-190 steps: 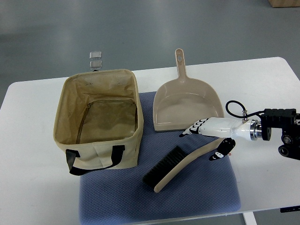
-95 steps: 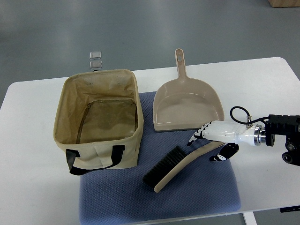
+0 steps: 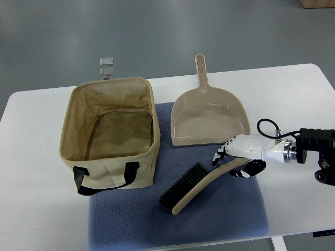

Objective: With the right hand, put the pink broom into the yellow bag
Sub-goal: 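Lift the brush with the right hand over the dustpan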

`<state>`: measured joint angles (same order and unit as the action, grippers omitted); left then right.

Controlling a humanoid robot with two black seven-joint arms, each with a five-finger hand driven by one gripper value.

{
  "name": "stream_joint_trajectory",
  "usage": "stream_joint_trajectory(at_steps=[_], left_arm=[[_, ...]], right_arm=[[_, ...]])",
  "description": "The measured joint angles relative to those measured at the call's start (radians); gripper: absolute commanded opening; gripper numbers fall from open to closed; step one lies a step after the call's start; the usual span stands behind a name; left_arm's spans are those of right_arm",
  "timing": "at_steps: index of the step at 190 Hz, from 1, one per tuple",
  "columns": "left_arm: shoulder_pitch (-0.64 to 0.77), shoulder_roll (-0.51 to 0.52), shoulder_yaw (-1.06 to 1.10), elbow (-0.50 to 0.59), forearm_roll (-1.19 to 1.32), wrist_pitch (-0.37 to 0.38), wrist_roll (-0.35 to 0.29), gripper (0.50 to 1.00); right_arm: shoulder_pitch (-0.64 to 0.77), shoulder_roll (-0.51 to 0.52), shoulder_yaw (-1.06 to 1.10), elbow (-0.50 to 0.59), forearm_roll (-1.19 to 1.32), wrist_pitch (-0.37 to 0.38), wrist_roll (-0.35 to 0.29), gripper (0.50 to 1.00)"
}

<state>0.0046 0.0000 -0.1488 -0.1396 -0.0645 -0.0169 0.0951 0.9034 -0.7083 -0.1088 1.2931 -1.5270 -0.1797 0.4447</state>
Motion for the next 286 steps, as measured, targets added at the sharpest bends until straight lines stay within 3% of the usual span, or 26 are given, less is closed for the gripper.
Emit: stream_joint_trajectory(at_steps=[50,77,99,204,286], left_arm=[[0.000,0.000,0.000,0.000,0.000,0.000,0.000,1.000],[0.000,0.000,0.000,0.000,0.000,0.000,0.000,1.000],[0.000,0.000,0.000,0.000,0.000,0.000,0.000,1.000],[0.000,0.000,0.000,0.001,0.000,0.000,0.000,1.000],[0.000,0.000,0.000,0.001,0.000,0.000,0.000,1.000]], right_arm=[[-0.008,0.000,0.001,-0.009,-0.010,0.003,-0.002,0.680],[-0.014,0.000,0.002,-0.014,-0.018,0.003,-0.017,0.607],[-0.015,0.001,0.002,-0.017,-0.024,0.003,-0.022,0.500],[-0.005,-0.025,0.097,-0.006,-0.015,-0.002,-0.009,0.500],[0.075,-0.111,0.173,-0.009,0.018,0.052,0.021,0.500]])
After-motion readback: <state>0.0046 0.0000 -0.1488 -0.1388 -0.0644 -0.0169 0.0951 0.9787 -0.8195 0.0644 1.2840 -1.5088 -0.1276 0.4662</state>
